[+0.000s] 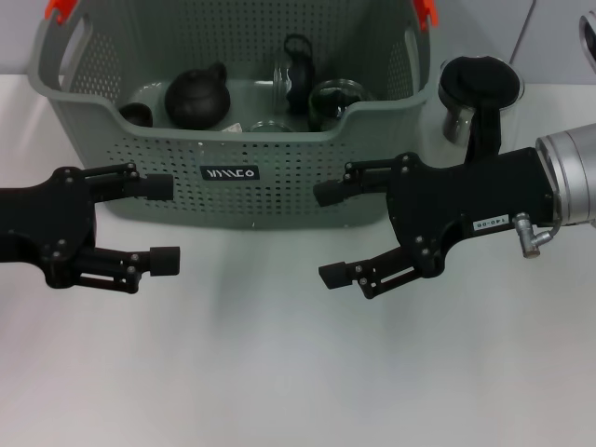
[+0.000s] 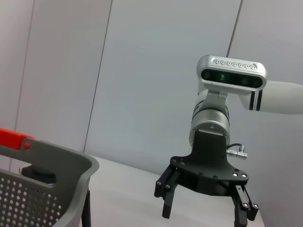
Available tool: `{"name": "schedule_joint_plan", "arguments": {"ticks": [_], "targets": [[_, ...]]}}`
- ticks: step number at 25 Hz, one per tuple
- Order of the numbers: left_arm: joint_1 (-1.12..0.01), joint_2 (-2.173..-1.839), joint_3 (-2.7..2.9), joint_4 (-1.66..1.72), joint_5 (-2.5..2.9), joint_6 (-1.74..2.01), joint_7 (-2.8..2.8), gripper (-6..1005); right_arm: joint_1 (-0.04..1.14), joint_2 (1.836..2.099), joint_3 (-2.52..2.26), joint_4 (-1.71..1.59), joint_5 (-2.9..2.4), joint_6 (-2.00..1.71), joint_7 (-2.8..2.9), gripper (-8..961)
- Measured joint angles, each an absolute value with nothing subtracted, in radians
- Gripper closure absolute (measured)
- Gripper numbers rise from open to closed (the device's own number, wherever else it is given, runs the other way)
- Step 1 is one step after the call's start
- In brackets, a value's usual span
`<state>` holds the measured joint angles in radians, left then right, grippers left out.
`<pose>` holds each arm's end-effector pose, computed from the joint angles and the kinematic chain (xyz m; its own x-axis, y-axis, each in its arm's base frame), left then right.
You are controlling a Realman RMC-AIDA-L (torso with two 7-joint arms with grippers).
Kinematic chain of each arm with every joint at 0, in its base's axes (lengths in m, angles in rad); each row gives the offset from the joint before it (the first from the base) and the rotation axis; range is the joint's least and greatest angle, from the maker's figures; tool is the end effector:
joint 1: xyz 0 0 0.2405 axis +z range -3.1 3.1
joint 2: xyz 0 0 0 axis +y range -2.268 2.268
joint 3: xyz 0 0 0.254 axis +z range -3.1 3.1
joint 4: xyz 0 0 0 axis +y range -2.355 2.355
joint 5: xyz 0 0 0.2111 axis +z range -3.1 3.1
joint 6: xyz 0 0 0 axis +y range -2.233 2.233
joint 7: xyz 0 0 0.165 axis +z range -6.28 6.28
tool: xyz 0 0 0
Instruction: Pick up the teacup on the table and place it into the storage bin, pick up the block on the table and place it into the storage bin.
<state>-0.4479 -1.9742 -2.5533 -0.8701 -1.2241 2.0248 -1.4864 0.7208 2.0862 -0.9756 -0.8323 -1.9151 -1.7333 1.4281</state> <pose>-0.2430 0.2908 0.0757 0.7815 0.2463 0.5733 0.3124 -0.9498 -0.0178 0.1364 0.3437 -0.0279 0.9065 -0.0195 -0.4218 0.0062 -0.9982 0.0596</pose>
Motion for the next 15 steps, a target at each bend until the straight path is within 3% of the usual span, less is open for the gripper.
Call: {"name": "schedule_joint_plan", "arguments": {"ticks": [15], "targets": [[-0.448, -1.974, -2.553, -0.870, -1.224, 2.025, -1.486, 48, 0.721, 2.086, -0.976, -0.832, -1.915, -1.733, 1.428, 7]]}}
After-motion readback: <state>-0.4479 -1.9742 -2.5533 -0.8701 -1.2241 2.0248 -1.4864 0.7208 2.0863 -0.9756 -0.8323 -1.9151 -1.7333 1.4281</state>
